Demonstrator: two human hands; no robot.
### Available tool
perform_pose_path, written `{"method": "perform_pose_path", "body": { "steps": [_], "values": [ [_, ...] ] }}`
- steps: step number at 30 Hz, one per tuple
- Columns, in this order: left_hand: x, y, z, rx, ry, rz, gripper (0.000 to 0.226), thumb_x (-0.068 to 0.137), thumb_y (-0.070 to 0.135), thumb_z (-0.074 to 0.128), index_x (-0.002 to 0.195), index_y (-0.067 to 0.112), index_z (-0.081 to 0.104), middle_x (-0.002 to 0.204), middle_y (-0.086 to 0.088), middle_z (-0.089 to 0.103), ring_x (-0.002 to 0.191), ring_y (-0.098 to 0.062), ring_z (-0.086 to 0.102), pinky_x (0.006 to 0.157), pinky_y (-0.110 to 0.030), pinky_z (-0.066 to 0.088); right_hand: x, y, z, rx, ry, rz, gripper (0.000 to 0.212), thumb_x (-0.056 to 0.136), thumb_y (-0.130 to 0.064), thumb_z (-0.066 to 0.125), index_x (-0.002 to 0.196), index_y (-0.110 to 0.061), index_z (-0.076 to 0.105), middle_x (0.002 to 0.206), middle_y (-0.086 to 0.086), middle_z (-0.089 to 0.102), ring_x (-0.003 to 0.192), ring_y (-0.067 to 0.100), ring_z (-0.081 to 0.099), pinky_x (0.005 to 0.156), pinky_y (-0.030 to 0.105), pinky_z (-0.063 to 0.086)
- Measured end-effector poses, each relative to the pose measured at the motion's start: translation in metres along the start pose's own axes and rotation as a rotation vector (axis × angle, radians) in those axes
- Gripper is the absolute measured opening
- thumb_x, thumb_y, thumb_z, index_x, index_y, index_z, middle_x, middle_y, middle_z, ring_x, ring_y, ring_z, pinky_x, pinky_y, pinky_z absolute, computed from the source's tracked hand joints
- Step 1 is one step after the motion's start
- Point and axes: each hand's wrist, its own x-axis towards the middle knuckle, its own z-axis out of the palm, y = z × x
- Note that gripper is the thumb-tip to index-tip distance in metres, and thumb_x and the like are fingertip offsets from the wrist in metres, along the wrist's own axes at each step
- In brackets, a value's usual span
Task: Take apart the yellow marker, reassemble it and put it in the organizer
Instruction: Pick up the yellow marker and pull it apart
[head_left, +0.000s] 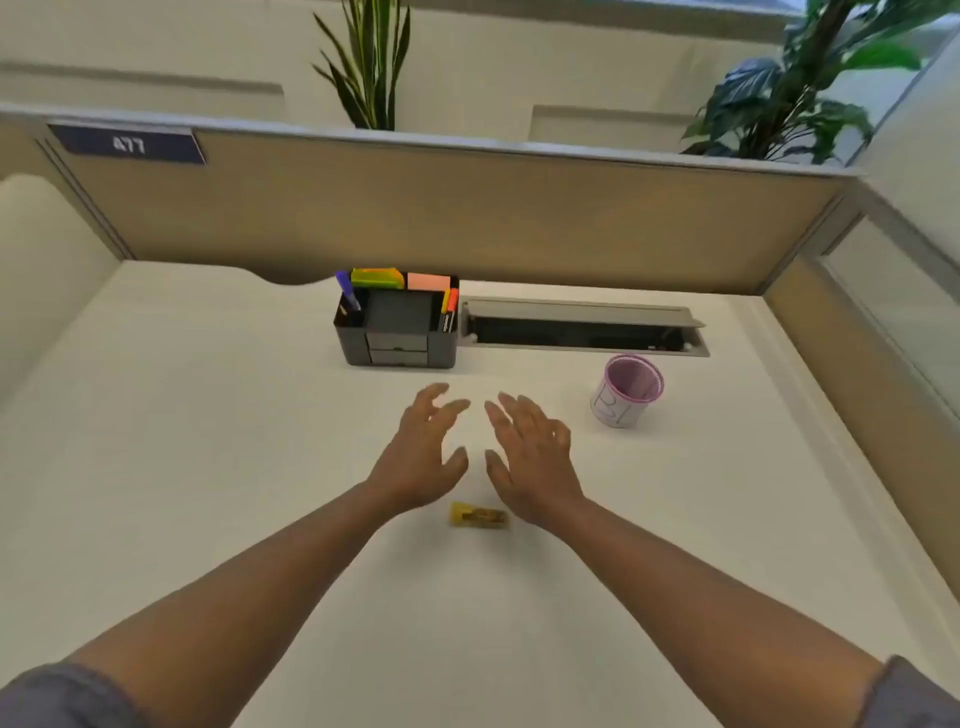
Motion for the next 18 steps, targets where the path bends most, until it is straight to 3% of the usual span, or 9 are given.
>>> {"method": "perform_pose_path", "body": {
  "steps": [5,7,9,12,18],
  "values": [
    [-0.016,-0.024,0.03,-0.063,-0.301,-0.096,0.063,0.086,0.033,0.065,0.146,0.024,0.046,0.147,0.002,0.038,0.132,-0.02,0.046,0.104,-0.031,0.042,-0.018,0.009,0.028,0.272,-0.201,0.085,0.058,0.1,-0.036,0.048,0.153,-0.019,0.036,0.16,0.005,0.035,0.143,0.027,0.035,0.115,0.041,0.032],
    [-0.022,-0.027,0.037,-0.095,-0.351,-0.112,0.065,0.084,0.038,0.068,0.144,0.025,0.048,0.14,0.004,0.042,0.127,-0.019,0.049,0.102,-0.031,0.044,-0.026,0.01,0.031,0.397,-0.245,0.134,0.056,0.098,-0.033,0.051,0.15,-0.016,0.041,0.155,0.004,0.04,0.141,0.024,0.038,0.116,0.036,0.033],
    [-0.026,-0.031,0.042,-0.118,-0.395,-0.133,0.071,0.079,0.044,0.072,0.144,0.026,0.048,0.135,0.005,0.046,0.123,-0.017,0.05,0.103,-0.034,0.045,-0.031,0.011,0.035,0.483,-0.304,0.167,0.058,0.094,-0.03,0.054,0.148,-0.014,0.044,0.15,0.004,0.044,0.136,0.022,0.043,0.114,0.039,0.037],
    [-0.03,-0.036,0.05,-0.11,-0.392,-0.127,0.071,0.078,0.037,0.075,0.142,0.022,0.051,0.131,0.003,0.055,0.12,-0.016,0.05,0.103,-0.033,0.044,-0.037,0.013,0.041,0.48,-0.341,0.172,0.062,0.085,-0.029,0.058,0.144,-0.012,0.05,0.142,0.006,0.053,0.128,0.025,0.049,0.11,0.042,0.04],
    [-0.029,-0.036,0.053,-0.15,-0.27,-0.138,0.035,0.09,0.018,0.068,0.124,0.015,0.062,0.111,-0.002,0.068,0.099,-0.02,0.061,0.087,-0.029,0.046,-0.042,0.011,0.052,0.406,-0.294,0.132,0.055,0.088,-0.023,0.064,0.141,-0.014,0.052,0.129,0.005,0.061,0.113,0.028,0.055,0.099,0.038,0.044]
  ]
}}
